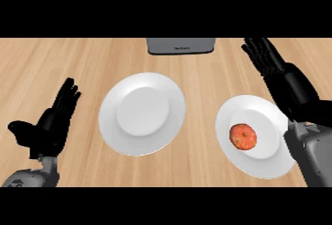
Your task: Pick the squash from the plate and place it in the plate
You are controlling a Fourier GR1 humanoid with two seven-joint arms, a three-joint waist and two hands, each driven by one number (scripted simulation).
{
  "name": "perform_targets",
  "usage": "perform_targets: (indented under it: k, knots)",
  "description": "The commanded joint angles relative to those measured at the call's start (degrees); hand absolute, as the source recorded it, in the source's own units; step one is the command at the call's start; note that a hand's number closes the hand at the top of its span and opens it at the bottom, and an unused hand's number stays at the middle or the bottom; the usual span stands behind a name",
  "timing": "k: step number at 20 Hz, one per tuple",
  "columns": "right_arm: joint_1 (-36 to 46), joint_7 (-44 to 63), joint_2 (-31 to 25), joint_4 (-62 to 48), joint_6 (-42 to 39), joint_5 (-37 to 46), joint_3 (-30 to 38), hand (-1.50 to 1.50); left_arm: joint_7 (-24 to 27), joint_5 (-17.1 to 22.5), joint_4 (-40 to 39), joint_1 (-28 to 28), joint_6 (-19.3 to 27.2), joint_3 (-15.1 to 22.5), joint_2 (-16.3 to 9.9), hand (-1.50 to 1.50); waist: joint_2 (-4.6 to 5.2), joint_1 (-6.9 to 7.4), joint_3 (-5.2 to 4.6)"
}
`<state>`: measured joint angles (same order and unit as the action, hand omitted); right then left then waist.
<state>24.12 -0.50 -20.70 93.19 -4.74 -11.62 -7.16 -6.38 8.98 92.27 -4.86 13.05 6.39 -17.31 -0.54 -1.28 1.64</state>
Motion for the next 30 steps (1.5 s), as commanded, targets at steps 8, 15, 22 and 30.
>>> perform_targets:
  k: [8, 15, 22, 30]
  knots:
    - [-14.7, -4.2, 10.6, -3.2, 39.8, 5.5, 25.5, -1.5, 3.0, -8.0, -3.2, 7.8, 1.0, -3.5, -9.6, 0.0, 0.6, -4.72, -1.82]
    - [-18.7, -17.2, 20.5, 7.4, 68.5, 8.5, 21.4, -1.5, 8.1, -8.8, -2.9, 10.5, -1.2, -2.2, -10.2, 0.0, -0.22, 0.06, -1.7]
    - [-32.6, -14.1, 20.7, 10.9, 85.9, 14.5, -9.2, -1.5, 11.2, -9.5, -4.3, 11.5, -2.9, -2.7, -11.2, 0.0, 0.24, 1.49, -1.8]
    - [-47.2, 4.7, 18.3, 7.7, 79.3, 24.1, -14.7, -1.5, 12.1, -9.1, -5.2, 9.5, -3.1, -3.0, -9.8, 0.0, 1.06, 1.89, -2.14]
